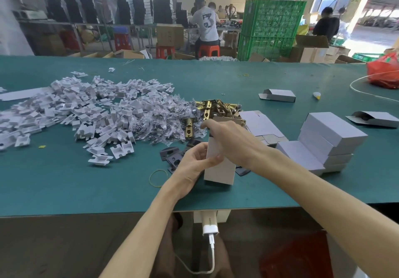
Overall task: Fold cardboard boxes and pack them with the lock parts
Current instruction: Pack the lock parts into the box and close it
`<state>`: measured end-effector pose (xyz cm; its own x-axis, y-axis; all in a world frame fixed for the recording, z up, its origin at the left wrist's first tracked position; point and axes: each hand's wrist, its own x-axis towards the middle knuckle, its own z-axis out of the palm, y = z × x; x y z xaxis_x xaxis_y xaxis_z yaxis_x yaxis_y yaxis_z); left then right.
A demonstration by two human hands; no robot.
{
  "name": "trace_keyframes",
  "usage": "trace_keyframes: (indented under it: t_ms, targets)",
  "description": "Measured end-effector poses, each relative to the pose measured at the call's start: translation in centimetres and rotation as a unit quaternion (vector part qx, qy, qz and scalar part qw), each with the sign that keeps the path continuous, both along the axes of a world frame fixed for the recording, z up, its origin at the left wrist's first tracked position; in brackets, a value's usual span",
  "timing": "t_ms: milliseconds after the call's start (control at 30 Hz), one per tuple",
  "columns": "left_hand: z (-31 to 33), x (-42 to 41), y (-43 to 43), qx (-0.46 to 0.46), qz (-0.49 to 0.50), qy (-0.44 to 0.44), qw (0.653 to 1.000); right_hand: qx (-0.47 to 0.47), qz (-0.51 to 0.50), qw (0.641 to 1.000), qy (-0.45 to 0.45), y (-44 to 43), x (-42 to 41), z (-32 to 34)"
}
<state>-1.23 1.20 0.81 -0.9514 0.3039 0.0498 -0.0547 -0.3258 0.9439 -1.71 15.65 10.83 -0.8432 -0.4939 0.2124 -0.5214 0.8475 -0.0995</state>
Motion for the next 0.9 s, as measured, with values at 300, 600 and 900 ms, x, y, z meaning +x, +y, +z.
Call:
trace_keyframes:
  t_ms: [300,600,900]
  targets:
    - [-0.1,0.0,0.1,-0.012,0.009,0.005,1.000,-0.054,0.011,0.998,0.021,0.0,0.3,-0.6]
    - [0.2,-0.4,0.2,0.019,0.062,-0.081,0.995,-0.111,0.036,0.986,0.119,-2.0,0.3,0.1]
    - [0.3,-0.3,-0.2,0.065,0.072,-0.086,0.992,-0.241,-0.028,0.964,0.110,-1.7,-0.5,-0.6]
